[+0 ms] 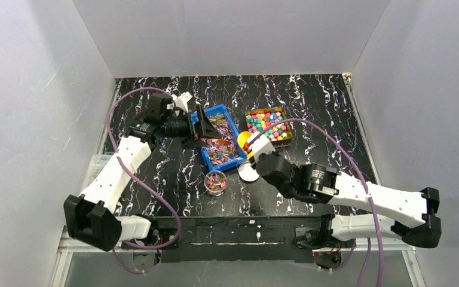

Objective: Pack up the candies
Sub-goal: Adjust the storage box at the center of the board.

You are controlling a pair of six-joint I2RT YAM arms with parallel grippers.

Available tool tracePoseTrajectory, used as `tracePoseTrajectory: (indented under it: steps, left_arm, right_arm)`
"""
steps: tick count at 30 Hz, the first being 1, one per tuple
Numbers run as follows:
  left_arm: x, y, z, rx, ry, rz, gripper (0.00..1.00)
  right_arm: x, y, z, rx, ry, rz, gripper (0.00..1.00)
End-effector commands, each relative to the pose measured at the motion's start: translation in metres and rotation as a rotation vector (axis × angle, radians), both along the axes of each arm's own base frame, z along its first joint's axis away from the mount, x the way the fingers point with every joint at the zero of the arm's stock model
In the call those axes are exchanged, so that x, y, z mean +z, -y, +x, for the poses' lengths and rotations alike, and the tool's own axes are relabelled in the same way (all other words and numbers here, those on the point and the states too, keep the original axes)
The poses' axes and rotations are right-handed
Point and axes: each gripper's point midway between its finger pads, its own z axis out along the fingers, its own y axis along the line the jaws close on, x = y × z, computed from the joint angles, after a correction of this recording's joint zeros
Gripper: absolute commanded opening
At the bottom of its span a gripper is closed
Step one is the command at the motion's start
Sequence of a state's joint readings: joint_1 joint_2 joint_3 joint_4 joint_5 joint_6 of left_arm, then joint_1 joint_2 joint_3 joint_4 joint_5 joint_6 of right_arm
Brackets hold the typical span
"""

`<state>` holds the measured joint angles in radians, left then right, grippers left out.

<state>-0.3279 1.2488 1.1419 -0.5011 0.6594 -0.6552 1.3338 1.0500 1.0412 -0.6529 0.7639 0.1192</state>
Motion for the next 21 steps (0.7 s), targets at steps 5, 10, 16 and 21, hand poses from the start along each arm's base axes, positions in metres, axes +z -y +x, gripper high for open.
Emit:
tracePoseTrajectory:
  steps: [5,10,16,21]
  left_arm:
    - [0.023,0.038,0.031,-0.026,0.063,0.010,0.98]
    - [0.018,0.063,0.048,-0.022,0.044,0.049,0.98]
    - [0.003,0.107,0.064,-0.065,0.000,0.102,0.98]
    - [-0.007,0.140,0.077,-0.081,-0.007,0.138,0.98]
  right_arm:
    - [0.024,0.027,0.051,-0.249,-0.034,0.104,0.01]
    - [0.022,0.041,0.068,-0.310,-0.066,0.147,0.01]
    - [0.016,0.061,0.083,-0.388,-0.090,0.208,0.01]
    - [0.010,0.077,0.086,-0.438,-0.100,0.241,0.01]
